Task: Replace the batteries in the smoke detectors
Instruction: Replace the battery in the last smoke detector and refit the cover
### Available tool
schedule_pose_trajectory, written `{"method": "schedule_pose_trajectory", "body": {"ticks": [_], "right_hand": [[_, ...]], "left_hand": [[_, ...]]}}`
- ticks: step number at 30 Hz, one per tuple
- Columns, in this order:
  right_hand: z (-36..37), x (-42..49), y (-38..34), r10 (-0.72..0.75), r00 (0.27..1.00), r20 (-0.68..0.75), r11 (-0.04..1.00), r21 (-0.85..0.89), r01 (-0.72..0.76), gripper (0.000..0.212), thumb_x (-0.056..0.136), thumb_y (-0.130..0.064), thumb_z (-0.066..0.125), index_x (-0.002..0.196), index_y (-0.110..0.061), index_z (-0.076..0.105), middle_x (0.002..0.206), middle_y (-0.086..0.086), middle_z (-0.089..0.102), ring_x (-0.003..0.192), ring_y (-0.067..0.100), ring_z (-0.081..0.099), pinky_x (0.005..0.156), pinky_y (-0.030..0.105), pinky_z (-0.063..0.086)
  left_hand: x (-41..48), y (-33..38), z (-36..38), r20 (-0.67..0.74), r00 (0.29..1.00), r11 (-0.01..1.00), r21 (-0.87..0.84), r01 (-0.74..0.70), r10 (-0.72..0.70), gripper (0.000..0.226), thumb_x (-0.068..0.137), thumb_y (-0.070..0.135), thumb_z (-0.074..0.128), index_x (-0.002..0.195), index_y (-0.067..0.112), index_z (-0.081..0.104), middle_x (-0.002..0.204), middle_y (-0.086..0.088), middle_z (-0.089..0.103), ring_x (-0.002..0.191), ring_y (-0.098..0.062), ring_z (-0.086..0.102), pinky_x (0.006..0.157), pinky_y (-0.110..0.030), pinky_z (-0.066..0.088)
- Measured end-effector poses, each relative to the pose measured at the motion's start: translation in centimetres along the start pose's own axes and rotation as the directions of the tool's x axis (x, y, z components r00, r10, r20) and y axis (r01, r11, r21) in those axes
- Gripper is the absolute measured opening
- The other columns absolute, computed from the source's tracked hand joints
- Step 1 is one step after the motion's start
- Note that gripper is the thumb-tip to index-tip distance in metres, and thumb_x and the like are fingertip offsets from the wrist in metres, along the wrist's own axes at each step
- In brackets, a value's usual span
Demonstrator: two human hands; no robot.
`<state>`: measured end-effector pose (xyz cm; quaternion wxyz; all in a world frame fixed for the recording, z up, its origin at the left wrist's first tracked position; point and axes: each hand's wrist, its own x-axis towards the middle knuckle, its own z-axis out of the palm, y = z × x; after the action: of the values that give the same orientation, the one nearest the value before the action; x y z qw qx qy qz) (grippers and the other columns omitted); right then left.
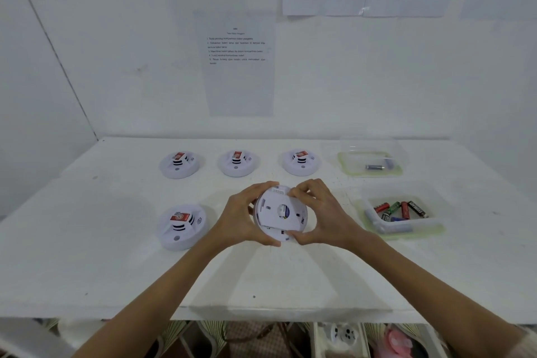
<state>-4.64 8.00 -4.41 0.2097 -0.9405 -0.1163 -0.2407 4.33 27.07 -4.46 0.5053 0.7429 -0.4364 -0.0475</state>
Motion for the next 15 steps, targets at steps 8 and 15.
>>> {"method": "schedule_pose_trajectory", "body": {"ticks": [8, 15], "right_hand": [[-0.18, 0.1, 0.38, -0.059, 0.995, -0.086, 0.998, -0.035, 0.056, 0.07, 0.058, -0.044, 0.067, 0.118, -0.017, 0.045, 0.1, 0.004, 0.047, 0.094, 0.008, 0.034, 0.086, 0.01, 0.028], [0.15, 0.51, 0.19, -0.066, 0.981, -0.181, 0.998, -0.001, 0.067, 0.063, 0.056, -0.04, 0.065, 0.111, -0.018, 0.045, 0.096, -0.005, 0.041, 0.091, 0.004, 0.033, 0.082, 0.008, 0.027]], "left_hand": [[0.35, 0.71, 0.26, -0.028, 0.999, 0.999, 0.001, -0.036, 0.036, 0.093, 0.037, 0.037, 0.087, 0.123, 0.036, 0.049, 0.118, 0.019, 0.059, 0.104, -0.003, 0.058, 0.072, -0.018, 0.051], [0.37, 0.84, 0.36, -0.057, 0.998, 0.999, -0.01, -0.035, 0.035, 0.093, 0.039, 0.035, 0.088, 0.125, 0.029, 0.052, 0.118, 0.016, 0.061, 0.105, -0.005, 0.058, 0.073, -0.022, 0.053]]}}
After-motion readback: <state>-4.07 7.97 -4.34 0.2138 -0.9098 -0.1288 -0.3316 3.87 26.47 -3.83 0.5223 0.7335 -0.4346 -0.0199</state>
